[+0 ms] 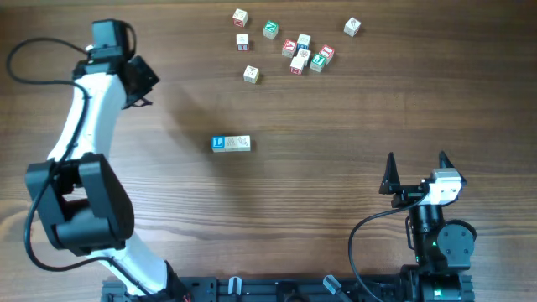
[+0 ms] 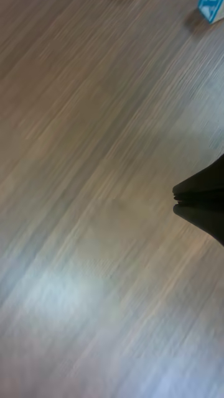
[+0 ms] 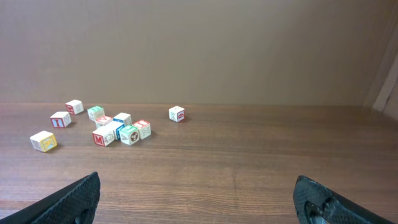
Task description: Form a horizontal line
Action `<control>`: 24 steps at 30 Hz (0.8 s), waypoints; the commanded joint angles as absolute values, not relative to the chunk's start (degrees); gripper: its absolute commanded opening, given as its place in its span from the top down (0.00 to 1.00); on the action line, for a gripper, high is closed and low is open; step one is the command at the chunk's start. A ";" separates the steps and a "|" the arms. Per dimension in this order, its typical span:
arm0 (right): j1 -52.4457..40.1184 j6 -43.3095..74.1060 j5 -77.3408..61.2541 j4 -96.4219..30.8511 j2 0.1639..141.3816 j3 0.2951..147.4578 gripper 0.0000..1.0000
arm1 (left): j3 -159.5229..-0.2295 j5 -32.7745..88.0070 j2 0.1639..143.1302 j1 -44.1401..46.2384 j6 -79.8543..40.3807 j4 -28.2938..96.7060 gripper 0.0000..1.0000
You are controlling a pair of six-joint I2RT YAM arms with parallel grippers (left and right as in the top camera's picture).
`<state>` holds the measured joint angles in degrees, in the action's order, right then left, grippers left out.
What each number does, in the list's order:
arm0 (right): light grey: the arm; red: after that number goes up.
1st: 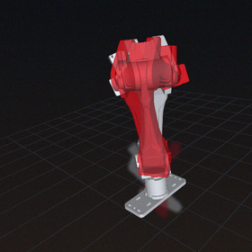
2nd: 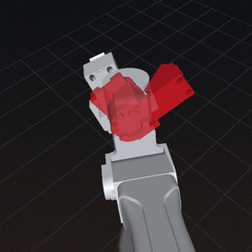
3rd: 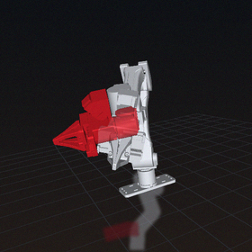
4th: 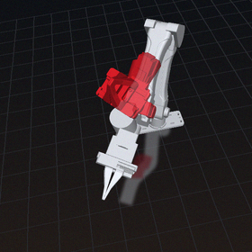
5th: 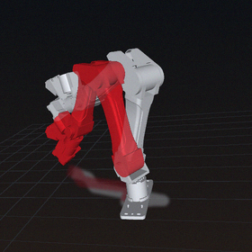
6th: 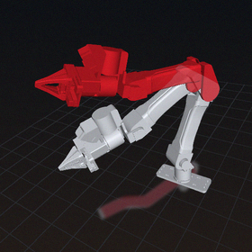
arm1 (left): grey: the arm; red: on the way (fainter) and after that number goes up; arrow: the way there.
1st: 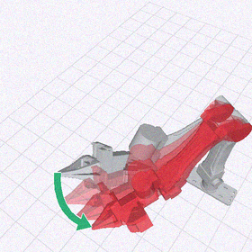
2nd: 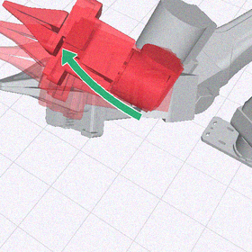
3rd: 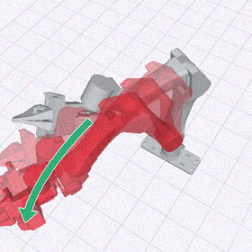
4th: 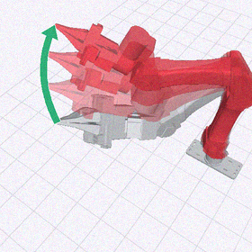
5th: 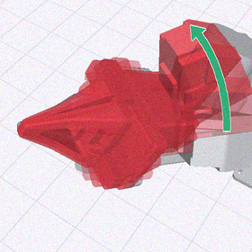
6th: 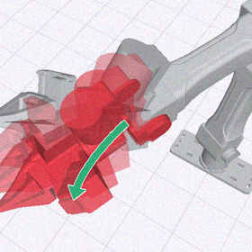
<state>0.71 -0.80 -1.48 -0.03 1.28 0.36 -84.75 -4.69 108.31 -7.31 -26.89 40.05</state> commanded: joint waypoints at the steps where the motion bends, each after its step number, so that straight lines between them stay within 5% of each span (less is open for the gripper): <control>1: 0.84 -1.45 -2.07 0.12 1.02 0.30 0.00 | -85.19 -4.32 107.57 -12.58 -27.44 42.06 0.81; 2: 0.84 -1.48 -2.07 0.12 1.02 0.30 0.00 | -85.19 -4.32 107.57 -13.47 -27.44 42.78 0.67; 4: 0.84 -1.48 -2.07 0.12 1.02 0.30 0.00 | -85.19 -4.32 107.57 -14.66 -27.44 44.71 0.00; 24: 0.84 -1.45 -2.07 0.12 1.02 0.30 0.00 | -85.19 -4.32 107.57 -15.03 -27.44 45.93 0.00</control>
<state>0.71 -0.80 -1.48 -0.03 1.28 0.36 -84.75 -4.58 108.31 -15.05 -27.31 45.93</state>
